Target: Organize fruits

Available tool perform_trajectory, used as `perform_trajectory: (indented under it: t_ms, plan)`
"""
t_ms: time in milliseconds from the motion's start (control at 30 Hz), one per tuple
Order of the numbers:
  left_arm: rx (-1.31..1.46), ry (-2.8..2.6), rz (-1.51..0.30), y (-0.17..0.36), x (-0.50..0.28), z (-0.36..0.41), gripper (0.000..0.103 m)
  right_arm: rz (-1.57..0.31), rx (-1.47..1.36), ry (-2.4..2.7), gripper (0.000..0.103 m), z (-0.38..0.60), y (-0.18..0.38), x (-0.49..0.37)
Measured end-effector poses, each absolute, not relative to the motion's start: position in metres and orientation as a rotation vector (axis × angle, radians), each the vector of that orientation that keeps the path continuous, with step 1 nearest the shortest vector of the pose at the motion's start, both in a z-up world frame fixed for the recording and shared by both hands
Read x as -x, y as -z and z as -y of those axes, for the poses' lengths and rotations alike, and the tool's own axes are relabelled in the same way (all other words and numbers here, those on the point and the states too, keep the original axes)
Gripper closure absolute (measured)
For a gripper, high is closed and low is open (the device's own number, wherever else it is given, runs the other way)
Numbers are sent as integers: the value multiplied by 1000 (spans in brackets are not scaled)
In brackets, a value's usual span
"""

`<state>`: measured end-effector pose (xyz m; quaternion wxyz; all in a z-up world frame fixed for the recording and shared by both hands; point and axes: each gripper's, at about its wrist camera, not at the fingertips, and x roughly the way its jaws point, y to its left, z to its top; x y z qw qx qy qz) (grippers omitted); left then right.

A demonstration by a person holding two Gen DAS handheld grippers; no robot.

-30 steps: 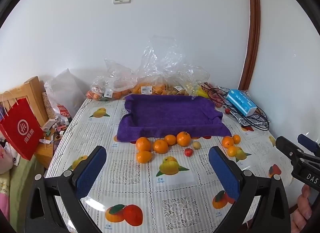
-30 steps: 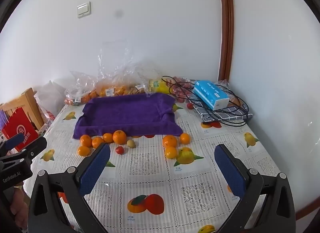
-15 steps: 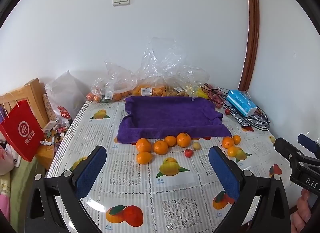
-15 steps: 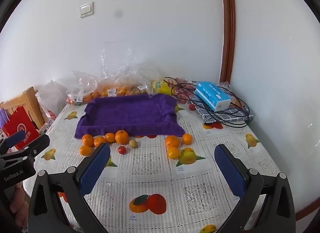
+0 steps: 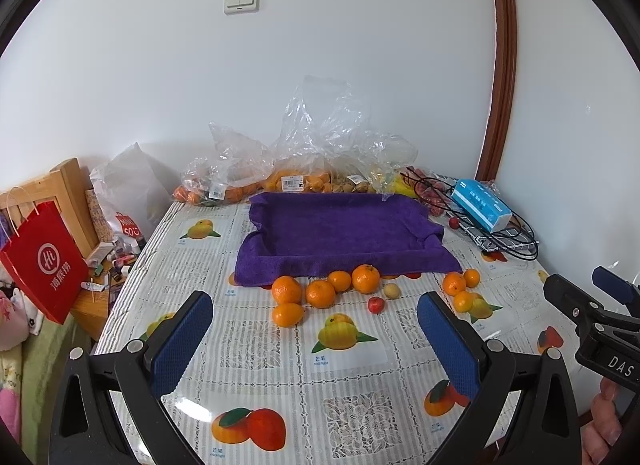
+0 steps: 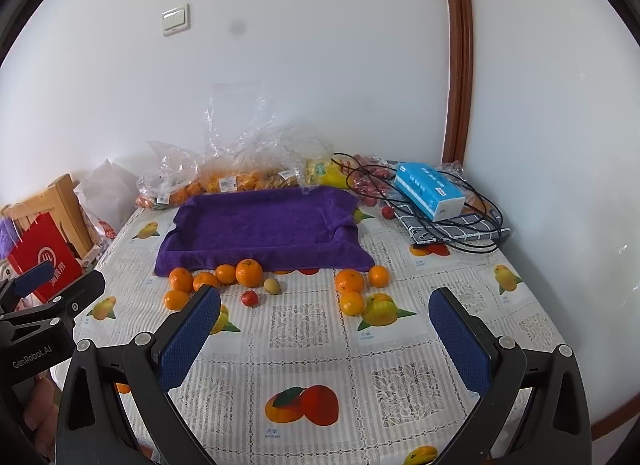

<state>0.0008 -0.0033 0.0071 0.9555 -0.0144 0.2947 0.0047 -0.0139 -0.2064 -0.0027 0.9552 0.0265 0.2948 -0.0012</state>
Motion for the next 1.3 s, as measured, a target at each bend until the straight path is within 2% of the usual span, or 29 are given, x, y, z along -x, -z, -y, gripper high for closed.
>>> perform_trajectory:
  t_ms: [1300]
  plan:
    - [40,6,-578,-10,9,7,0,-592,-52,-8,0,203,4,20]
